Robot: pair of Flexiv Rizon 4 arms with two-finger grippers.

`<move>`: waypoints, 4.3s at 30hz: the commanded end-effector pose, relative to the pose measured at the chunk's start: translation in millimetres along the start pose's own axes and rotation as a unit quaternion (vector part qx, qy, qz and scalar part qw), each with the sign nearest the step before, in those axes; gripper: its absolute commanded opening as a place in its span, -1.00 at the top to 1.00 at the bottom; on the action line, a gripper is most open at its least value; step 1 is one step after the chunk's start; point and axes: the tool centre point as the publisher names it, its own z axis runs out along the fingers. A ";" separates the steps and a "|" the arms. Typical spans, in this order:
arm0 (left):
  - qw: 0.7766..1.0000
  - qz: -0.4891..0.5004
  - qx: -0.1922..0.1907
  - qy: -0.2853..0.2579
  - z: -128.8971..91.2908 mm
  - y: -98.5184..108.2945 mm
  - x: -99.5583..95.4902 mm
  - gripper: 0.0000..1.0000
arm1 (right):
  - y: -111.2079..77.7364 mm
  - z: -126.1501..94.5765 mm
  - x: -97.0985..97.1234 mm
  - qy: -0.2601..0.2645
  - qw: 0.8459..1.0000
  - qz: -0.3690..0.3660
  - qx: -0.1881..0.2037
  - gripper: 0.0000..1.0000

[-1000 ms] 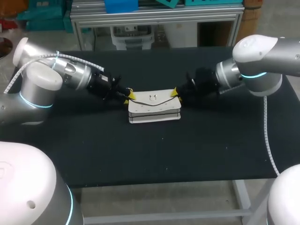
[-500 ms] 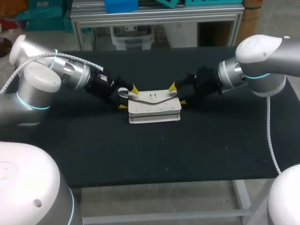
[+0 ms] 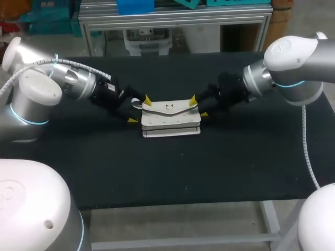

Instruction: Pick up the bag, open it, inspect its contents, close it, and place it on the opposite side

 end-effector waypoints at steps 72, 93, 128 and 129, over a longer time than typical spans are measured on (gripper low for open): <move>0.989 0.068 0.002 -0.128 -35.5 -27.0 -5.4 -1.00 | 47.4 -72.0 -82.5 -0.100 0.995 -0.019 0.025 1.00; 0.979 0.067 0.027 -0.189 -60.7 -42.2 -5.7 -1.00 | 58.2 -85.2 -92.9 -0.108 0.994 -0.015 0.006 1.00; 0.948 0.098 0.044 -0.301 -153.6 -105.8 -40.9 -1.00 | 177.3 -258.5 -219.1 -0.161 0.986 -0.007 -0.036 1.00; 0.948 0.098 0.044 -0.301 -153.6 -105.8 -40.9 -1.00 | 177.3 -258.5 -219.1 -0.161 0.986 -0.007 -0.036 1.00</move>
